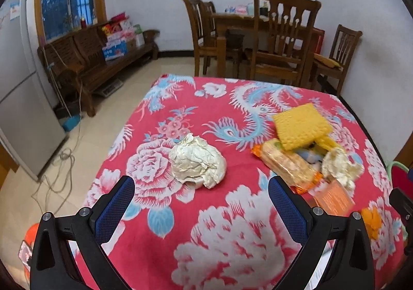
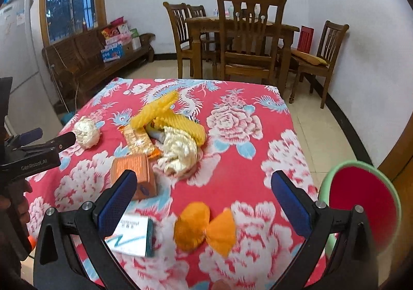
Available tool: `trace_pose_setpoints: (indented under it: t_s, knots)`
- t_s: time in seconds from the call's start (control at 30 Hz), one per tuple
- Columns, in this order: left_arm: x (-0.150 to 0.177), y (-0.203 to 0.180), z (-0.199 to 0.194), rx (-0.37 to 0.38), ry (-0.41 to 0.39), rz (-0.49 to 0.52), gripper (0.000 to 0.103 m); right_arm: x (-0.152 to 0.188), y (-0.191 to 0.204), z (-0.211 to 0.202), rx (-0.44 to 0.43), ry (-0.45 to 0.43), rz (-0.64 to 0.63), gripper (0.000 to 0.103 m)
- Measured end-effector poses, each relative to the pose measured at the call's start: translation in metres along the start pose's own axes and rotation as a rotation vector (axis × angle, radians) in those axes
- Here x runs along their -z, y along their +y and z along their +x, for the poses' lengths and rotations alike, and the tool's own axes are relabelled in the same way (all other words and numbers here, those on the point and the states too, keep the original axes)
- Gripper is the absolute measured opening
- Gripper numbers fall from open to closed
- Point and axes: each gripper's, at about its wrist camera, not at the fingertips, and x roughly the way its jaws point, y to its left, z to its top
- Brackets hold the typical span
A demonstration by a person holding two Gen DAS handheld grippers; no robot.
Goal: Collect trash
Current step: 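Move left tool to the crumpled white paper ball while right tool reaches the crumpled tissue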
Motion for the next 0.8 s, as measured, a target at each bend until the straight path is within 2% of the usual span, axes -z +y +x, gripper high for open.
trace_pose_setpoints:
  t_s: [0.13, 0.23, 0.37, 0.5, 0.57, 0.6, 0.67, 0.73, 0.8]
  knots:
    - [-0.006, 0.003, 0.024, 0.011, 0.039, -0.010, 0.102, -0.015, 0.009, 0.023, -0.003, 0.044, -0.021, 0.102]
    - [-0.007, 0.007, 0.042, 0.027, 0.069, -0.016, 0.102, -0.020, 0.016, 0.041, -0.004, 0.090, -0.044, 0.096]
    - [-0.003, 0.014, 0.059, 0.049, 0.117, -0.038, 0.092, -0.022, 0.027, 0.065, -0.007, 0.157, -0.083, 0.091]
    - [0.001, 0.018, 0.067, 0.095, 0.147, -0.060, 0.087, -0.024, 0.031, 0.075, 0.000, 0.171, -0.078, 0.089]
    - [0.002, 0.019, 0.071, 0.111, 0.160, -0.071, 0.077, -0.025, 0.031, 0.078, 0.006, 0.174, -0.073, 0.086]
    - [0.003, 0.019, 0.073, 0.130, 0.170, -0.081, 0.076, -0.026, 0.031, 0.079, 0.004, 0.170, -0.067, 0.086]
    - [0.002, 0.018, 0.072, 0.140, 0.159, -0.065, 0.067, -0.027, 0.030, 0.081, 0.008, 0.175, -0.060, 0.084]
    - [0.002, 0.019, 0.072, 0.179, 0.164, -0.068, 0.067, -0.029, 0.029, 0.083, 0.012, 0.177, -0.057, 0.083]
    - [0.003, 0.017, 0.072, 0.180, 0.154, -0.060, 0.067, -0.030, 0.026, 0.086, 0.021, 0.182, -0.052, 0.082]
